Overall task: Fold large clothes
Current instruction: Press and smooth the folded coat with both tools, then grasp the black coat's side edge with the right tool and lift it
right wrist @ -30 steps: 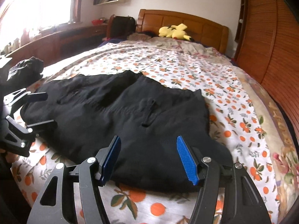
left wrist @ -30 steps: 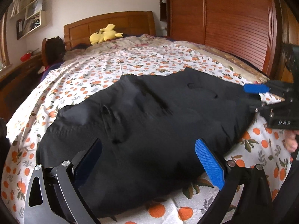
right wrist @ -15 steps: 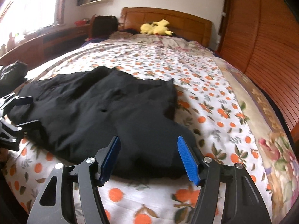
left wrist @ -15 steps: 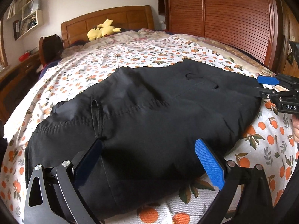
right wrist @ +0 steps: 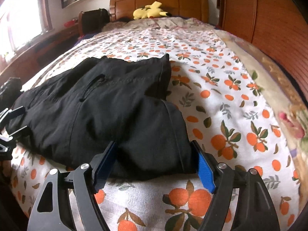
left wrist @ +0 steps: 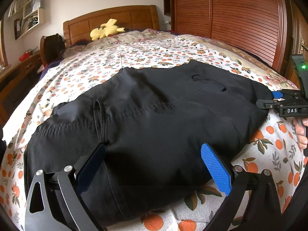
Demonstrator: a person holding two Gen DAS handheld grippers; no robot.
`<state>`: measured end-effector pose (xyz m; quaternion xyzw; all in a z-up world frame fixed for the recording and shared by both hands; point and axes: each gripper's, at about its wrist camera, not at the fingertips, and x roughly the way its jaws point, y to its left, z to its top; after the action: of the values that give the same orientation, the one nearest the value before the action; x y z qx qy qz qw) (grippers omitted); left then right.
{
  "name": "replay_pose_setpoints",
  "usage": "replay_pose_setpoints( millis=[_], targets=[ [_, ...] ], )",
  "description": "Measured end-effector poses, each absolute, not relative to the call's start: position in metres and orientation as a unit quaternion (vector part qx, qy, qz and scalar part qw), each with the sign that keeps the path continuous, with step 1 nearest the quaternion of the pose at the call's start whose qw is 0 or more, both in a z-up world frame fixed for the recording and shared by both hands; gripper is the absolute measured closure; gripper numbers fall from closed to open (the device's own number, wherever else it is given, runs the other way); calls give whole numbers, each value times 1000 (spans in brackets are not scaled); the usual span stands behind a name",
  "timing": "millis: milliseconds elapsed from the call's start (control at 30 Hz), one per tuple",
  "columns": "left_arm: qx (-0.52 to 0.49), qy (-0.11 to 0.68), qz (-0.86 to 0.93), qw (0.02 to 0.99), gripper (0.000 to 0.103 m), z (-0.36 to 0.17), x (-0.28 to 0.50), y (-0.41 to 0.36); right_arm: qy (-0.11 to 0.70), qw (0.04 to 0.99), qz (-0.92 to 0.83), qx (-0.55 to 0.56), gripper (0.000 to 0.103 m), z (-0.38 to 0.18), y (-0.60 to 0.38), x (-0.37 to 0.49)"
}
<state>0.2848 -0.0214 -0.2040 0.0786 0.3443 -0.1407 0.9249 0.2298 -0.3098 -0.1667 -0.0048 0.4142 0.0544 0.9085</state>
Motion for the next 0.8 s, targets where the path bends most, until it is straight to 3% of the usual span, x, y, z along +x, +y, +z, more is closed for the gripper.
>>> replay_pose_setpoints(
  millis=[133, 200, 300, 400, 800],
  targets=[
    [76, 345, -141, 925, 3, -207, 285, -21, 418, 906, 67, 15, 40, -167, -312, 230],
    [76, 346, -141, 925, 3, -207, 285, -21, 416, 906, 75, 23, 64, -166, -312, 230],
    [76, 345, -141, 925, 3, -207, 285, -21, 405, 911, 75, 27, 84, -161, -313, 229],
    [75, 345, -141, 925, 3, -207, 285, -21, 387, 918, 83, 18, 92, -152, -309, 225],
    [53, 326, -145, 933, 3, -190, 277, -3, 313, 945, 97, -1, 96, -110, -285, 214]
  ],
)
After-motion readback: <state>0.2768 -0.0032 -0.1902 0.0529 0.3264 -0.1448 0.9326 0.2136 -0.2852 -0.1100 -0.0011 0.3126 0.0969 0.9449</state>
